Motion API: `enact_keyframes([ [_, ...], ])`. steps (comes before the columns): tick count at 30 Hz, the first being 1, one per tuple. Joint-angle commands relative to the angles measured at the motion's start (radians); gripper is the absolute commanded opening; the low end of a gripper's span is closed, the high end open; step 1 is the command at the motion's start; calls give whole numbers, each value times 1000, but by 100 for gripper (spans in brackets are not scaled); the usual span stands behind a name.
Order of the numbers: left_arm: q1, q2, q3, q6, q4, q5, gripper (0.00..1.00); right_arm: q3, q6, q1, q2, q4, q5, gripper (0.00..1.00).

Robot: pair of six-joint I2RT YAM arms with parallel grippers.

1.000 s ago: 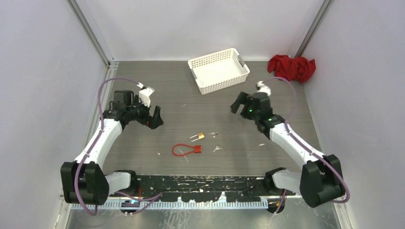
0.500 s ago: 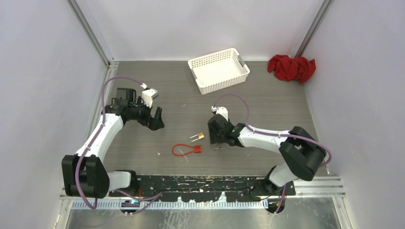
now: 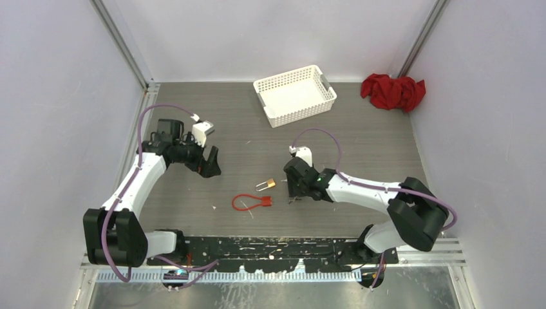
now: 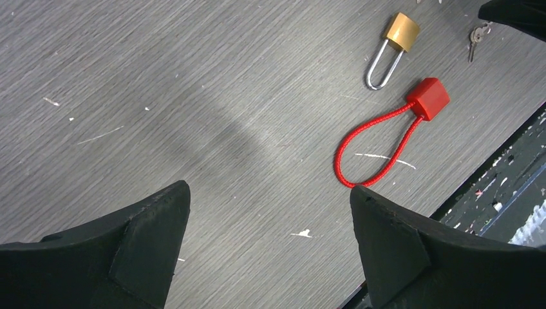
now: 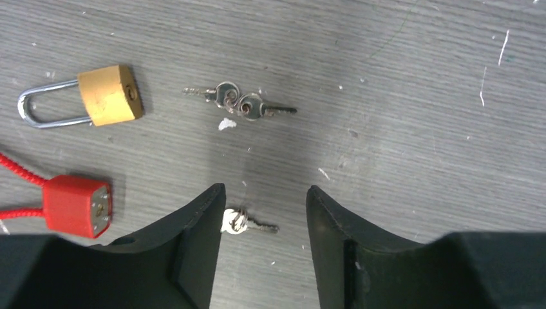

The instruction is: Unlock with the key

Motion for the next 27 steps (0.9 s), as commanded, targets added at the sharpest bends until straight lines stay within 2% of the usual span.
enact_keyframes([
  [1,-2,-4,34,25,-18,39,94,-24,65,27,-81,-29,-3,52],
  [9,-3,5,47,19,-23,43,93,-32,113,91,-50,-27,-1,46],
  [27,-2,5,47,32,-42,34,88,7,101,96,30,14,13,24],
])
